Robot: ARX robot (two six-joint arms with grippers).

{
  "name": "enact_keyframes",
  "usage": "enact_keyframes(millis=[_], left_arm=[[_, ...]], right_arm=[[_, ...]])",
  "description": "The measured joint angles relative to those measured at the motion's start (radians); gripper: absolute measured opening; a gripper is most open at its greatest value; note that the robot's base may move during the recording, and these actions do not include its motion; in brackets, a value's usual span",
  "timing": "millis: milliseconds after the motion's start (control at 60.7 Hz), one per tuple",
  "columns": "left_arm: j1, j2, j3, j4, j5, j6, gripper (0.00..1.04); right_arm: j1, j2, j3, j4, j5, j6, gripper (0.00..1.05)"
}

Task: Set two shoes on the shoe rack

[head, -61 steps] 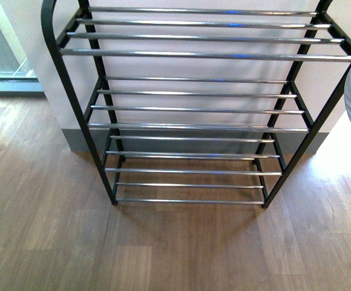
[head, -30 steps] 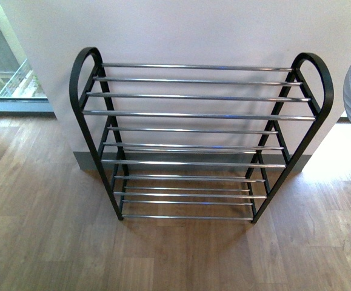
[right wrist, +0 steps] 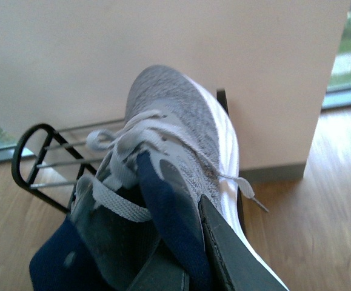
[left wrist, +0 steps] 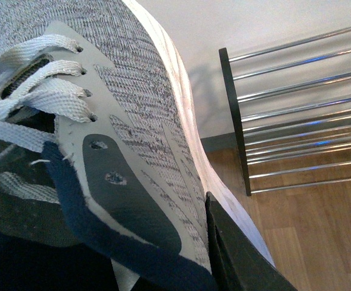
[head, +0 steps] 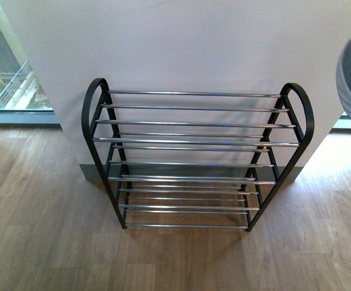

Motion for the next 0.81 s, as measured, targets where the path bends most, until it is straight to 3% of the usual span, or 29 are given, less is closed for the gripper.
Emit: enact_keyframes(millis=[428, 807], left_arm=[[0.000, 0.000, 0.000, 0.000, 0.000, 0.000, 0.02], [0.000, 0.000, 0.000, 0.000, 0.001, 0.000, 0.02]], right_arm=[[0.334, 0.651, 0.456, -0.035, 0.302, 0.226, 0.01], [0.387, 1.131, 0.815, -0.077, 0.428, 0.386, 0.01]])
